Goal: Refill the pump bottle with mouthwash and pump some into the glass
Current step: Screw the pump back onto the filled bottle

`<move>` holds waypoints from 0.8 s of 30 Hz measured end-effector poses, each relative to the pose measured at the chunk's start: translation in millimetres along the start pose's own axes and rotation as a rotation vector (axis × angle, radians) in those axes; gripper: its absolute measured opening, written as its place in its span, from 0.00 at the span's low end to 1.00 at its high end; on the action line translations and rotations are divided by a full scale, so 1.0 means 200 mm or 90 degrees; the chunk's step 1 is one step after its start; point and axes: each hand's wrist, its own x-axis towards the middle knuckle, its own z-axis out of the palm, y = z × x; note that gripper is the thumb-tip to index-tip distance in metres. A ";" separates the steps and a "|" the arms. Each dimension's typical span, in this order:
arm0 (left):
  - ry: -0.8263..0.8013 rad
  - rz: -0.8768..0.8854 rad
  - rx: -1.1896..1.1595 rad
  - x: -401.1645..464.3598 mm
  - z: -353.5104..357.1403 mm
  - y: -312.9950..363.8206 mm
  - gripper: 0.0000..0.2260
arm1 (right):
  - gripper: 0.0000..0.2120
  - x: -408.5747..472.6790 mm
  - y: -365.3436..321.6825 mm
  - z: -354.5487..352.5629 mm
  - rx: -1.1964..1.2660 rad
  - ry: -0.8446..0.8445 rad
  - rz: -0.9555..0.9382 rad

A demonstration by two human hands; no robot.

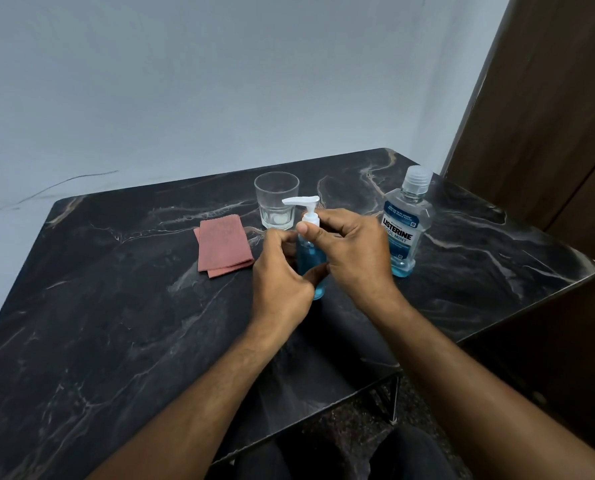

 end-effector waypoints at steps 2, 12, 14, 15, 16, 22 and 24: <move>0.004 0.008 0.005 0.00 0.00 0.00 0.25 | 0.08 -0.01 -0.01 0.01 -0.001 0.018 -0.015; 0.004 0.010 0.007 -0.01 0.01 -0.03 0.25 | 0.09 -0.04 0.00 0.01 0.035 0.008 0.018; -0.008 0.009 0.005 -0.01 0.01 -0.04 0.25 | 0.09 -0.04 0.02 -0.01 0.039 -0.005 0.032; -0.014 0.010 0.004 0.00 0.01 -0.05 0.25 | 0.09 -0.04 0.03 -0.01 0.050 -0.011 0.040; -0.017 0.013 0.005 0.00 0.02 -0.05 0.25 | 0.10 -0.04 0.04 -0.02 0.064 -0.013 0.047; -0.051 0.041 0.025 0.01 0.03 -0.07 0.24 | 0.13 -0.04 0.02 -0.05 0.045 -0.024 0.044; -0.063 0.044 0.025 0.01 0.03 -0.08 0.25 | 0.16 -0.04 0.01 -0.06 0.008 -0.040 0.035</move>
